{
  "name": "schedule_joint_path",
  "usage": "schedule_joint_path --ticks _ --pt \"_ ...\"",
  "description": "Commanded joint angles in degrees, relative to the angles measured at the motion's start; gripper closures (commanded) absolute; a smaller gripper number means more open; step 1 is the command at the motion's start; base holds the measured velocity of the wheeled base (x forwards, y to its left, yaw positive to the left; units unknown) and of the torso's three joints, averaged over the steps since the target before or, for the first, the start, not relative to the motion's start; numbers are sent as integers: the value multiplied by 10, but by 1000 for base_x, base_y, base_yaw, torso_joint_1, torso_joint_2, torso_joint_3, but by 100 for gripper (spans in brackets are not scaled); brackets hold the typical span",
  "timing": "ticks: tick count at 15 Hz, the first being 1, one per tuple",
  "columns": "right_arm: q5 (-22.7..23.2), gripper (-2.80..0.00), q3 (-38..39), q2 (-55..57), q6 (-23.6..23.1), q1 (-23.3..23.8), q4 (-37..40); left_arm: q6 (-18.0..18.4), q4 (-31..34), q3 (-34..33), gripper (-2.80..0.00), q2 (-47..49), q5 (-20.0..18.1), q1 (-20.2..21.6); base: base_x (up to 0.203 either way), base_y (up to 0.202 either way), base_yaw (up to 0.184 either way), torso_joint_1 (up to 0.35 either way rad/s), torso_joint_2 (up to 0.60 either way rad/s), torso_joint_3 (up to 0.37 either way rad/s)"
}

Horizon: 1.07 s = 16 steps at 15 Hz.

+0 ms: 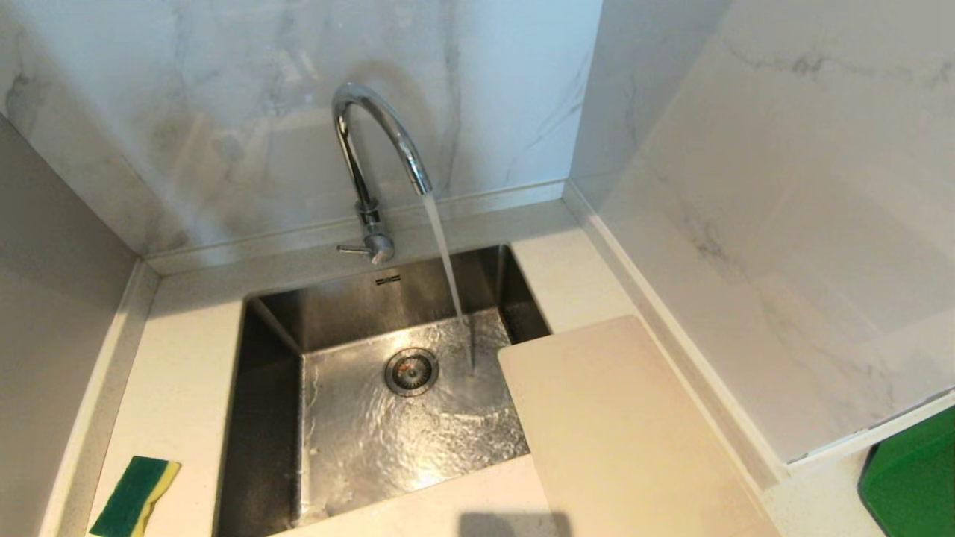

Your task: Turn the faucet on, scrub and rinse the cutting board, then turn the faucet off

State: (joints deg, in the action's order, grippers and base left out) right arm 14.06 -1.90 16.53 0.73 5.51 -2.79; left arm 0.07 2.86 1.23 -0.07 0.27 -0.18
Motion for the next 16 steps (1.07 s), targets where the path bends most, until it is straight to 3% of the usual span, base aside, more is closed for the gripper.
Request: schedule_joint_path --ticks 1,5,7,8,13,16 --pt "2 0 0 4 1 -28 0 -1 0 0 0 1 0 0 0 0 0 0 0 0" --pt "-13 0 1 -20 -3 -30 -1 -1 0 0 0 1 1 0 0 0 0 0 0 0" --pt "-96 0 15 -22 -22 -32 -14 -1 0 0 0 1 1 0 0 0 0 0 0 0" --pt "-109 0 18 -39 -33 -38 -8 -1 0 0 0 1 0 0 0 0 0 0 0 0" --pt "-116 0 17 -154 -60 -56 39 -1 -1 0 0 1 1 0 0 0 0 0 0 0" --pt "-126 0 19 -166 -41 -56 33 -2 -1 0 0 1 1 0 0 0 0 0 0 0"
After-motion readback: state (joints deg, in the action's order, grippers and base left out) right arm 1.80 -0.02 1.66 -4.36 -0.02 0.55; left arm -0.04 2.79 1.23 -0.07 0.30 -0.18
